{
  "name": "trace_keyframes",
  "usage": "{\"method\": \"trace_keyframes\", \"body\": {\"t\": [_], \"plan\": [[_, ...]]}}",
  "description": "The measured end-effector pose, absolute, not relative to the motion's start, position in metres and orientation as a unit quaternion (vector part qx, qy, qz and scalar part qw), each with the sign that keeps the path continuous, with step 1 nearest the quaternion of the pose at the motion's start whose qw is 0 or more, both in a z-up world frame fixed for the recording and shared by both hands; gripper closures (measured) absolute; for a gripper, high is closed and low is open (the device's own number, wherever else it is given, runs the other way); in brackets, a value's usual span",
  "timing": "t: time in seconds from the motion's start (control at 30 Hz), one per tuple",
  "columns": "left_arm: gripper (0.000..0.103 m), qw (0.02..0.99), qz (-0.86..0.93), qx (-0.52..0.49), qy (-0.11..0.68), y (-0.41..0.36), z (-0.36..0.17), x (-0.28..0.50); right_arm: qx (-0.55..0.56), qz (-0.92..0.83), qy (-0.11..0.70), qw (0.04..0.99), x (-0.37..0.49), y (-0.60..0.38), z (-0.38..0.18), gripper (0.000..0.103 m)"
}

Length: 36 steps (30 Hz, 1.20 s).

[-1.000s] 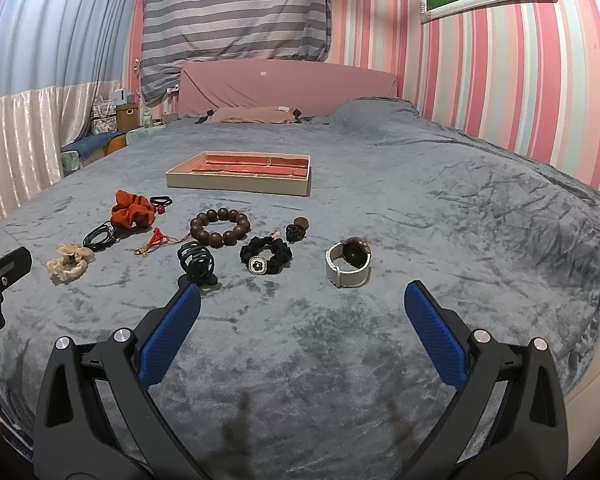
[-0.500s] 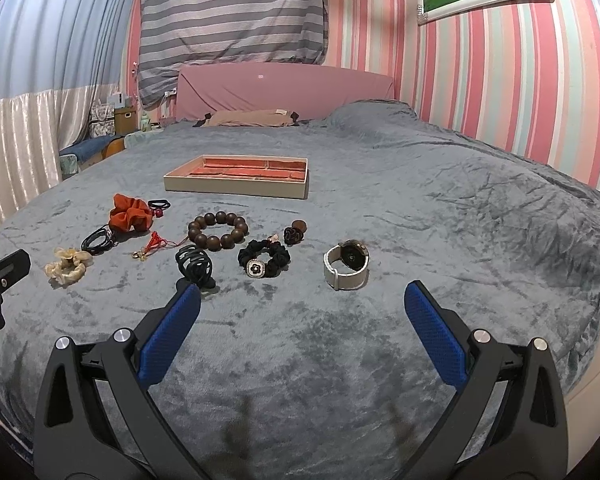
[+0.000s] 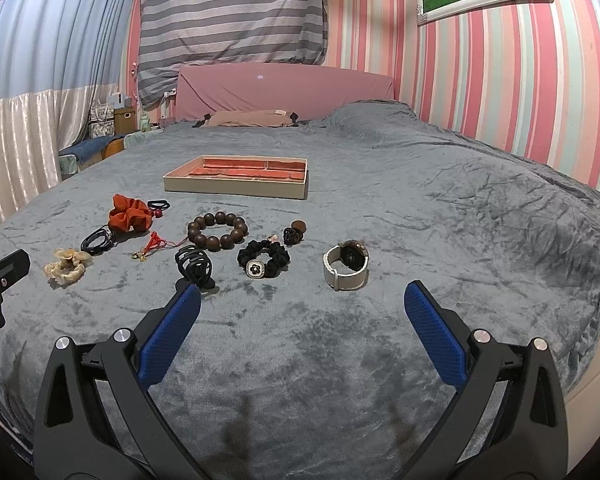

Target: Organize jewelry

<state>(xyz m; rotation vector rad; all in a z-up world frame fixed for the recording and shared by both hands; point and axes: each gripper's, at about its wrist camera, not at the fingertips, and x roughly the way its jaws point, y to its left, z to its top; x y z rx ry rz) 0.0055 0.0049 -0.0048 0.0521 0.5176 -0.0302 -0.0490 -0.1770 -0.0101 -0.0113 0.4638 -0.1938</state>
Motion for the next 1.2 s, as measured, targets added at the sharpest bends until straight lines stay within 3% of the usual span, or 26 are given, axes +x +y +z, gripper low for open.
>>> {"method": "trace_keyframes", "body": {"t": [1.2], "plan": [[0.004, 0.964, -0.016, 0.028, 0.263, 0.006, -0.0118, 0.0076, -0.009, -0.098, 0.239, 0.966, -0.0437, -0.1761, -0.0186, 0.004]]}}
